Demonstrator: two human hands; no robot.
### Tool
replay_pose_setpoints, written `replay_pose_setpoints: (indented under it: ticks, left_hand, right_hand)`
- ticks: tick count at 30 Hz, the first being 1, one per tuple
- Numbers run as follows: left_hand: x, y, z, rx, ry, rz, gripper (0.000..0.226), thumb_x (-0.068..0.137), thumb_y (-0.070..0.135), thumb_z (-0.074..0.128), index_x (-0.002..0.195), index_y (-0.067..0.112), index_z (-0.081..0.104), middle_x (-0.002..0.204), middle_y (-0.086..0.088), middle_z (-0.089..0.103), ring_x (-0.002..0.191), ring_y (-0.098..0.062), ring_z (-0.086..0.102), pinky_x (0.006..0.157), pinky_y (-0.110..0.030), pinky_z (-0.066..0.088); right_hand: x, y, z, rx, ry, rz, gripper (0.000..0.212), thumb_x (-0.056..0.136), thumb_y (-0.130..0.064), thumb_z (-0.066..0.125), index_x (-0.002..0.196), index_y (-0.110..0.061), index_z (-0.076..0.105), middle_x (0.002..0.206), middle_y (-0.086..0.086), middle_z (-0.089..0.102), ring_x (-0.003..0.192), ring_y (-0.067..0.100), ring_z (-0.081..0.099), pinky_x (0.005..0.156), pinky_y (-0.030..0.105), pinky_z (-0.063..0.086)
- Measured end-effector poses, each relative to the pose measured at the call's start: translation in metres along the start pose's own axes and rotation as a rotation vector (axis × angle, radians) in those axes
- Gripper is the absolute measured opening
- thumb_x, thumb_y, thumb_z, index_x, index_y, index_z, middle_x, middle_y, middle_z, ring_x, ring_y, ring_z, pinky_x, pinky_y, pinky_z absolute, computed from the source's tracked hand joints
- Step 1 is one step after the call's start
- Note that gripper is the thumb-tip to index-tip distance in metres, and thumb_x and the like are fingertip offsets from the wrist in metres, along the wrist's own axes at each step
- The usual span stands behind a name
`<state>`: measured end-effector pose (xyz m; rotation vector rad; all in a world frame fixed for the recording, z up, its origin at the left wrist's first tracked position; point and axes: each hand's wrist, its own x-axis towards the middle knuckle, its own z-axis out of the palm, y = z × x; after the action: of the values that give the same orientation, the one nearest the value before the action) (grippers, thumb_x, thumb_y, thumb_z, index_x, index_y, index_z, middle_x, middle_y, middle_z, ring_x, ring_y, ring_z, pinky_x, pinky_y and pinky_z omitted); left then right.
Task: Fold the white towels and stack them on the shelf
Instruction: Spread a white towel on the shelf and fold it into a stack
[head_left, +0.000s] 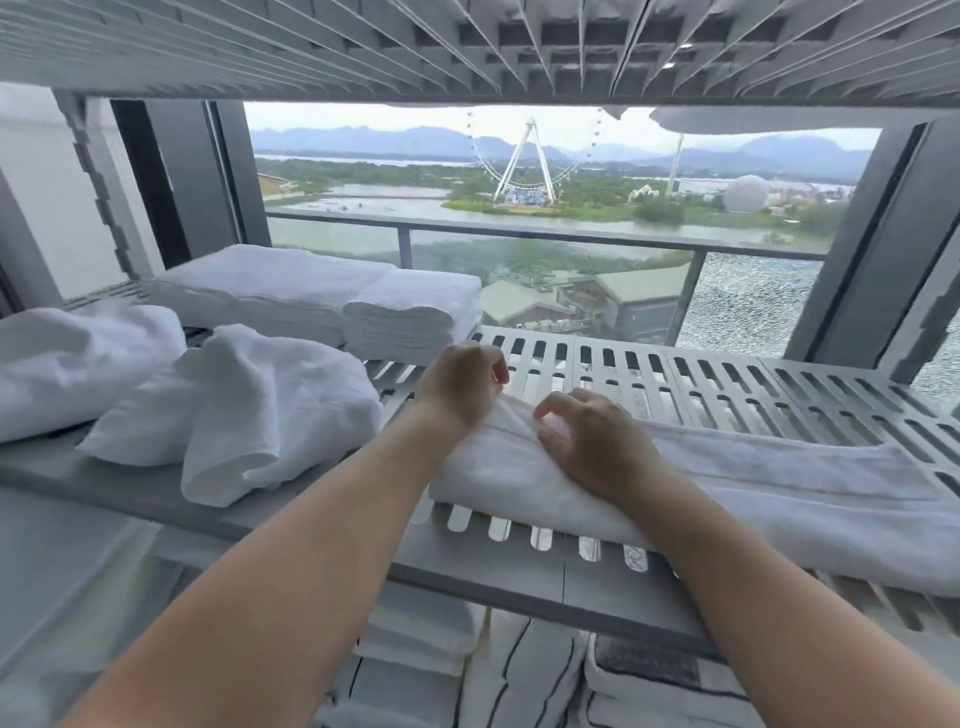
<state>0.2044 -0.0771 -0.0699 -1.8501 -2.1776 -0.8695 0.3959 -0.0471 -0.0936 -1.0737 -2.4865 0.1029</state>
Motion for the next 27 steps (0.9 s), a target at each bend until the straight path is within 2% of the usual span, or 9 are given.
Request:
replay_pose_setpoints:
  ticks: [4, 6, 8, 12, 16, 20, 22, 25, 27]
  left_hand:
    - [-0.001, -0.004, 0.008, 0.167, -0.151, 0.016, 0.014, 0.093, 0.02, 0.061, 0.102, 0.027, 0.069, 0.113, -0.003, 0.067, 0.105, -0.026, 0.065, 0.093, -0.04, 0.052]
    - [-0.002, -0.007, 0.007, 0.126, -0.121, 0.022, 0.012, 0.093, 0.024, 0.062, 0.103, 0.027, 0.067, 0.11, -0.002, 0.069, 0.103, -0.025, 0.065, 0.091, -0.039, 0.052]
    - [-0.005, -0.008, 0.002, 0.036, -0.062, 0.017, 0.014, 0.09, 0.023, 0.064, 0.104, 0.025, 0.068, 0.102, 0.001, 0.072, 0.099, -0.023, 0.066, 0.086, -0.036, 0.053]
    - [-0.013, -0.011, -0.011, -0.117, 0.03, -0.031, 0.023, 0.088, 0.022, 0.065, 0.111, 0.021, 0.067, 0.094, 0.0, 0.073, 0.094, -0.024, 0.067, 0.082, -0.033, 0.052]
    - [-0.032, -0.017, -0.019, -0.167, -0.028, -0.044, 0.036, 0.088, 0.029, 0.071, 0.122, 0.024, 0.062, 0.104, 0.004, 0.072, 0.101, -0.019, 0.066, 0.088, -0.033, 0.052]
    - [-0.051, -0.024, -0.024, -0.201, -0.036, -0.043, 0.036, 0.088, 0.031, 0.071, 0.123, 0.028, 0.061, 0.093, 0.014, 0.069, 0.1, -0.014, 0.065, 0.089, -0.034, 0.051]
    - [-0.059, -0.024, -0.027, -0.216, -0.014, 0.023, 0.041, 0.088, 0.029, 0.072, 0.127, 0.028, 0.061, 0.097, 0.014, 0.071, 0.104, -0.013, 0.064, 0.092, -0.035, 0.048]
    - [-0.07, -0.023, -0.031, -0.114, 0.055, 0.141, 0.047, 0.087, 0.025, 0.073, 0.131, 0.031, 0.059, 0.102, 0.014, 0.073, 0.111, -0.014, 0.06, 0.097, -0.037, 0.043]
    - [-0.075, -0.023, -0.033, -0.093, 0.064, 0.147, 0.047, 0.086, 0.025, 0.073, 0.13, 0.032, 0.06, 0.098, 0.016, 0.074, 0.108, -0.013, 0.06, 0.096, -0.036, 0.043]
  right_hand:
    - [0.0, 0.002, -0.001, 0.018, -0.096, 0.036, 0.046, 0.09, -0.065, 0.05, 0.122, -0.033, 0.056, 0.123, 0.001, 0.06, 0.116, 0.023, 0.057, 0.102, 0.039, 0.041]
    - [0.001, 0.002, -0.001, -0.002, -0.146, 0.039, 0.064, 0.083, -0.079, 0.047, 0.128, -0.034, 0.051, 0.132, 0.001, 0.058, 0.124, 0.022, 0.053, 0.107, 0.042, 0.038]
    - [0.002, 0.001, 0.0, -0.011, -0.148, 0.049, 0.074, 0.079, -0.082, 0.048, 0.134, -0.032, 0.047, 0.138, 0.001, 0.056, 0.128, 0.021, 0.051, 0.11, 0.043, 0.036]
    - [0.004, 0.0, 0.002, -0.021, -0.156, 0.074, 0.076, 0.082, -0.079, 0.048, 0.139, -0.028, 0.045, 0.141, 0.002, 0.055, 0.128, 0.022, 0.051, 0.111, 0.044, 0.037]
    - [0.007, -0.002, 0.001, -0.047, -0.198, 0.104, 0.073, 0.086, -0.077, 0.044, 0.139, -0.027, 0.047, 0.14, 0.004, 0.056, 0.127, 0.022, 0.052, 0.109, 0.043, 0.038]
    - [0.012, -0.011, 0.005, -0.105, -0.167, 0.216, 0.071, 0.088, -0.076, 0.037, 0.134, -0.024, 0.051, 0.131, 0.007, 0.061, 0.12, 0.028, 0.054, 0.103, 0.044, 0.04]
    - [0.013, -0.021, 0.009, -0.124, -0.123, 0.265, 0.07, 0.088, -0.074, 0.036, 0.132, -0.022, 0.052, 0.128, 0.01, 0.061, 0.118, 0.03, 0.054, 0.101, 0.046, 0.041]
    - [0.011, -0.031, 0.014, -0.061, 0.014, 0.206, 0.06, 0.09, -0.061, 0.05, 0.135, -0.021, 0.053, 0.13, 0.011, 0.058, 0.12, 0.032, 0.053, 0.103, 0.045, 0.041]
    - [0.01, -0.036, 0.014, 0.009, 0.067, 0.118, 0.054, 0.091, -0.046, 0.059, 0.138, -0.019, 0.052, 0.134, 0.011, 0.058, 0.124, 0.031, 0.052, 0.106, 0.043, 0.04]
